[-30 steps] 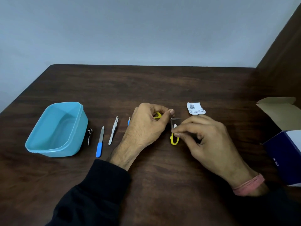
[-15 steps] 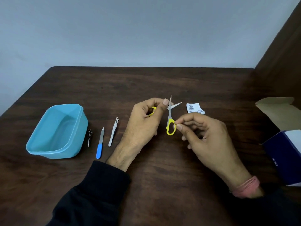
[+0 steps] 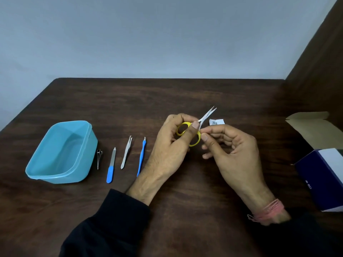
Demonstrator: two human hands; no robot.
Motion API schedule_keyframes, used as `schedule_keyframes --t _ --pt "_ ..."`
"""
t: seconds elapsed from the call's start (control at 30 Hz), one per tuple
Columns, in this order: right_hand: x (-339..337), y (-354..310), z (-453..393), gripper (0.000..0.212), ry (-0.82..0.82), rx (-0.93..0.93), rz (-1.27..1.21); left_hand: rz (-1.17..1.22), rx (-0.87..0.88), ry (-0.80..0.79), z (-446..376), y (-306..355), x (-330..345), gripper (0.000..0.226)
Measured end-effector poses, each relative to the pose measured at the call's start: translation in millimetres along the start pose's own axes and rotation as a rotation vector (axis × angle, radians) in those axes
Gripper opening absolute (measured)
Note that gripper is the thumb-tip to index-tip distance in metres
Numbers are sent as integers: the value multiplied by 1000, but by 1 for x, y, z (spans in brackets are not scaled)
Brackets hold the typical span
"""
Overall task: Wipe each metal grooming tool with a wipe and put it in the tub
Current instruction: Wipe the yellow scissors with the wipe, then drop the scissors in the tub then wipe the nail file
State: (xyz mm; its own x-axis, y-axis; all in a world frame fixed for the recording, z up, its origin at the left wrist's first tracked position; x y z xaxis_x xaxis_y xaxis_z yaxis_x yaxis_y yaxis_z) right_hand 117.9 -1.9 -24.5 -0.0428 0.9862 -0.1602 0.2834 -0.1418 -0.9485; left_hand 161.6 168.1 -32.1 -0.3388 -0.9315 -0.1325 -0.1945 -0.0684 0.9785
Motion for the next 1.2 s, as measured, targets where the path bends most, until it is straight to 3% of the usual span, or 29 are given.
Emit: schedule_keyframes --t 0.13,0.43,0.6,0.77,0.83,0.97,1.2 --pt "-2 -2 -4 15 51 -35 -64 164 -38 -9 2 2 -3 14" --pt "2 -22 3 13 46 -101 -108 130 14 86 31 17 0 17" --pt "37 -42 12 14 -90 -135 -237 -2 59 301 75 48 -36 7" --pt "69 -39 16 14 -216 -118 -223 -182 53 623 134 94 -131 10" --pt "84 -33 15 13 -261 -86 -222 -281 -56 771 159 107 -185 6" --pt "95 -19 7 12 -294 -20 -208 -509 -358 810 168 100 -239 14" --pt "93 -13 8 10 -299 1 -176 -780 -677 683 147 79 -226 17"
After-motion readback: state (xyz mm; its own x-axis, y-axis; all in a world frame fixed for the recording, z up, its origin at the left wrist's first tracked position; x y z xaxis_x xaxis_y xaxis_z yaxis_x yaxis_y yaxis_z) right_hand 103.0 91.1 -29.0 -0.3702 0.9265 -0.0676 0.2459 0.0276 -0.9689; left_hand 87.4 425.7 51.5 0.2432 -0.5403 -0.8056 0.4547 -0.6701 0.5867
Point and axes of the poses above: each hand's wrist, its own z-axis away from the middle knuckle, its own x-axis out of the palm, y = z × x, the point moved 6 cm from there along -z, towards the middle knuckle, and after that the axes turned 14 degrees about -y, right-handed, at the moved point
